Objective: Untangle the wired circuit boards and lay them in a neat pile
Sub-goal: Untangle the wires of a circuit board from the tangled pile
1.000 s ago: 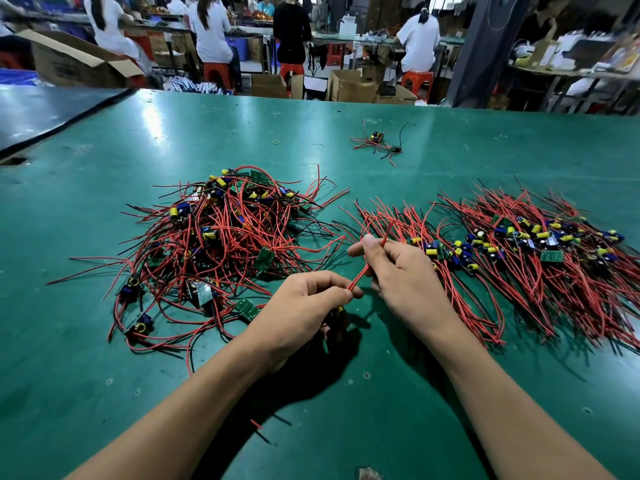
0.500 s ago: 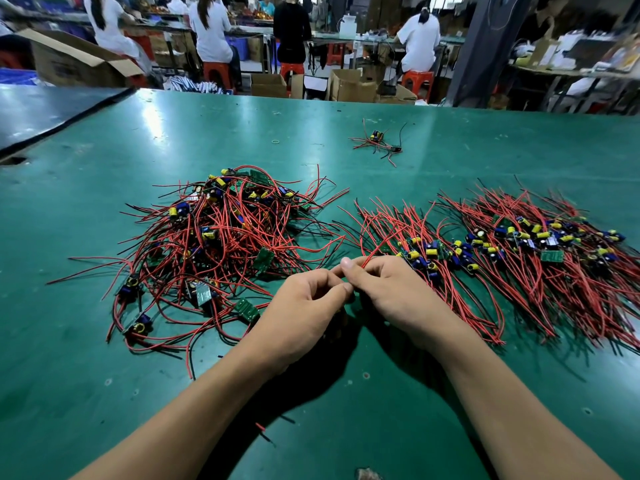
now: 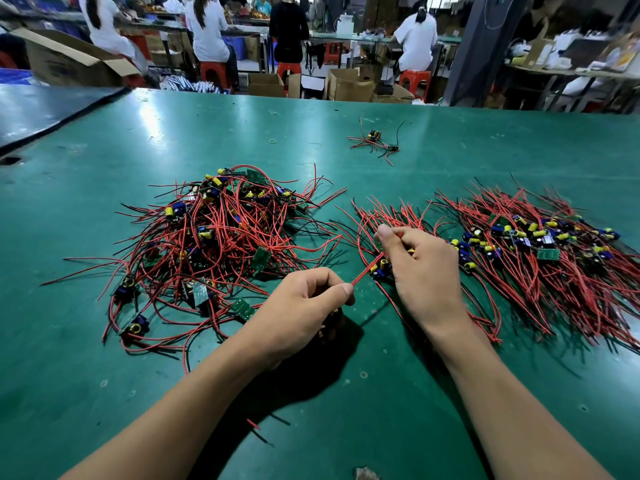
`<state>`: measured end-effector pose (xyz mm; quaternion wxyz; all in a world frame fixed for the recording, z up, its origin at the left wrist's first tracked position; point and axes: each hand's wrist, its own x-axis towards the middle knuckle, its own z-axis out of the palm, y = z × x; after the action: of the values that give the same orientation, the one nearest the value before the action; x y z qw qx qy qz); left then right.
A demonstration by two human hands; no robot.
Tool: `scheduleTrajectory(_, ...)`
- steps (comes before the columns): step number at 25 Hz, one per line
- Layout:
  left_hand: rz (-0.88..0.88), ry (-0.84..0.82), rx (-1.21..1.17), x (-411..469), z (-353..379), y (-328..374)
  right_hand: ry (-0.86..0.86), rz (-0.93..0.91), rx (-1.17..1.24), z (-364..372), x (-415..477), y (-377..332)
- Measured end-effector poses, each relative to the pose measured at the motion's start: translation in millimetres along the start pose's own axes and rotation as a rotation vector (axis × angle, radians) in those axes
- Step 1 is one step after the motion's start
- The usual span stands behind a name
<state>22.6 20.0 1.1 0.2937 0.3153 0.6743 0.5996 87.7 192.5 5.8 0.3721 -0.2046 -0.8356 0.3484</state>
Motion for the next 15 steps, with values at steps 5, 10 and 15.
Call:
scheduleTrajectory(5, -0.005, 0.018, -0.012, -1.7, -6.1, 0.8, -0.216, 0.580, 0.915, -1.4, 2.7, -19.7)
scheduleTrajectory(10, 0.003, 0.015, -0.004, -1.0, -5.2, -0.3, -0.357, 0.679, 1.050, -8.5, 5.4, -18.9)
scheduleTrajectory(15, -0.013, 0.064, -0.021, -0.6, -4.4, -3.7, -0.167, 0.428, 0.663, 4.0, -1.9, -13.6)
